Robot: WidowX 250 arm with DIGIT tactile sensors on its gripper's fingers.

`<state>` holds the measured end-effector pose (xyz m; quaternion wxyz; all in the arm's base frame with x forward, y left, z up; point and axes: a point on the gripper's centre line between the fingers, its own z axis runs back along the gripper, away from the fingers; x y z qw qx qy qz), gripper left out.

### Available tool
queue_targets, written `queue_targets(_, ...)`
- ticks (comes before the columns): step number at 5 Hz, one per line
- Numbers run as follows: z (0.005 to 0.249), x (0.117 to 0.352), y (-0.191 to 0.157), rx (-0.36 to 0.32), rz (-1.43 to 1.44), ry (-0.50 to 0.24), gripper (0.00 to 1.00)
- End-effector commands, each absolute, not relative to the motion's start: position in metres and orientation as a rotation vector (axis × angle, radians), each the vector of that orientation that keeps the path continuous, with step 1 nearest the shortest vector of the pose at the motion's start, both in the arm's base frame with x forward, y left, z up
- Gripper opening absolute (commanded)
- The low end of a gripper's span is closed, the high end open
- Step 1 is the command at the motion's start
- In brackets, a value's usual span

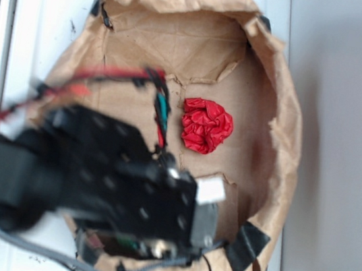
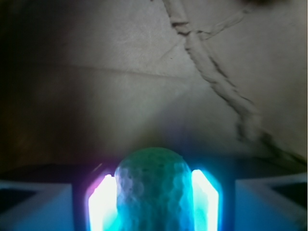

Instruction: Grab the green ball.

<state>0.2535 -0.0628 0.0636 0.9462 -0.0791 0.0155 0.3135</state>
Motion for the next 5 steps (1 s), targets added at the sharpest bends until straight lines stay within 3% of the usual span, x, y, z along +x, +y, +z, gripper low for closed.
queue_targets(1, 0.136, 0.265, -0.015, -0.224, 0.47, -0.17, 0.0)
queue_targets(2, 0.157, 0.267, 0.001, -0.195, 0.372, -0.153, 0.0)
queue_targets(3, 0.181, 0.263, 0.016, -0.116, 0.338, -0.195, 0.0)
queue_targets(5, 0.198, 0.252, 0.03, 0.028, 0.442, -0.218, 0.0)
